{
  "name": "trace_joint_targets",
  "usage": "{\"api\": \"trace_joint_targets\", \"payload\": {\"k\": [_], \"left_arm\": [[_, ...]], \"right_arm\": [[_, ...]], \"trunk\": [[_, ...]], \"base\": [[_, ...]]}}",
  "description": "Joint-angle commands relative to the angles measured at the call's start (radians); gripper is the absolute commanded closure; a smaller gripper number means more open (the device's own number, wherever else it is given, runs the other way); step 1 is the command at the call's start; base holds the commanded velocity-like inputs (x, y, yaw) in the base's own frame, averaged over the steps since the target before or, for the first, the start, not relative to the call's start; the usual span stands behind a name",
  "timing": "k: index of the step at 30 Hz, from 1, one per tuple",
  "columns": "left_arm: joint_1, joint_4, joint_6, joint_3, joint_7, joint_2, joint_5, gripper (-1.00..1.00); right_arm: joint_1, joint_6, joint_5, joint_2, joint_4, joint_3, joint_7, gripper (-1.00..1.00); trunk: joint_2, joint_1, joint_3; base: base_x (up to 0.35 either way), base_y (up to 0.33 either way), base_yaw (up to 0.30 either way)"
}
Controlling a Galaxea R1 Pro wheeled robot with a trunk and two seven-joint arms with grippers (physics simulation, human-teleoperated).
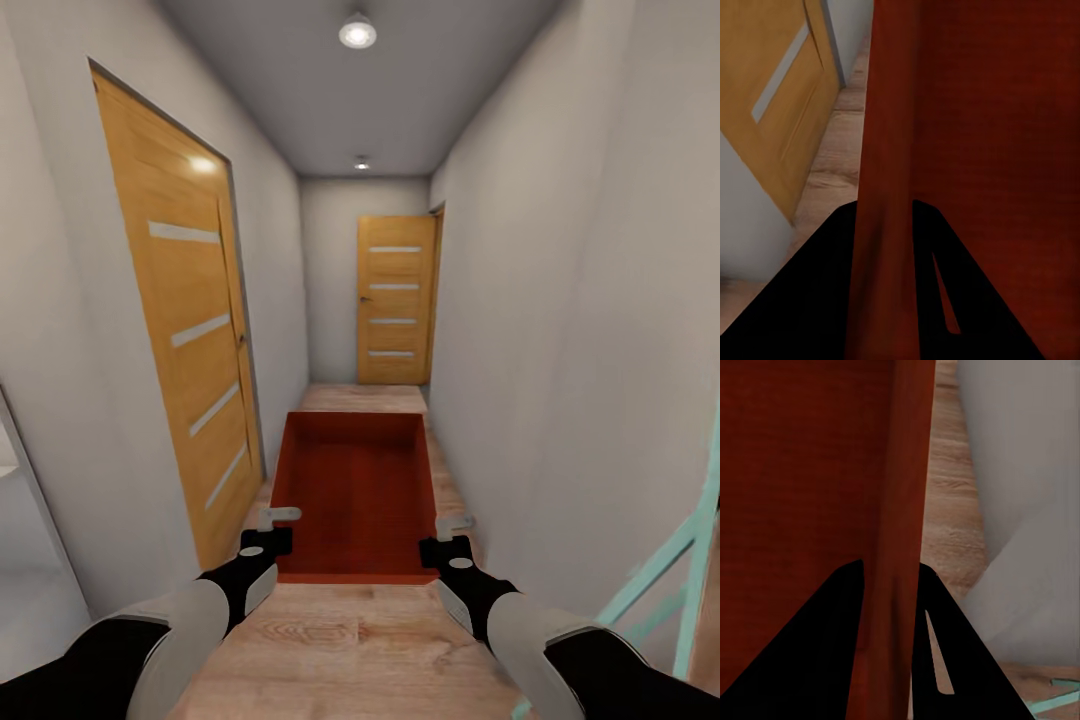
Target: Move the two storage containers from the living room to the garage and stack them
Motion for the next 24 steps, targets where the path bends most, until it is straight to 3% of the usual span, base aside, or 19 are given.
{"api": "trace_joint_targets", "payload": {"k": [1,24], "left_arm": [[-0.001,-0.009,-0.015,0.026,0.019,-0.001,0.001,1.0],[-0.001,-0.009,-0.015,0.026,0.019,-0.001,-0.001,1.0]], "right_arm": [[-0.001,-0.006,-0.026,0.003,0.006,-0.002,-0.008,1.0],[-0.001,-0.004,-0.026,0.003,0.006,-0.002,-0.008,1.0]], "trunk": [[-0.001,0.001,-0.001],[-0.001,0.001,-0.001]], "base": [[0.323,0.127,-0.003],[0.323,0.101,0.0]]}}
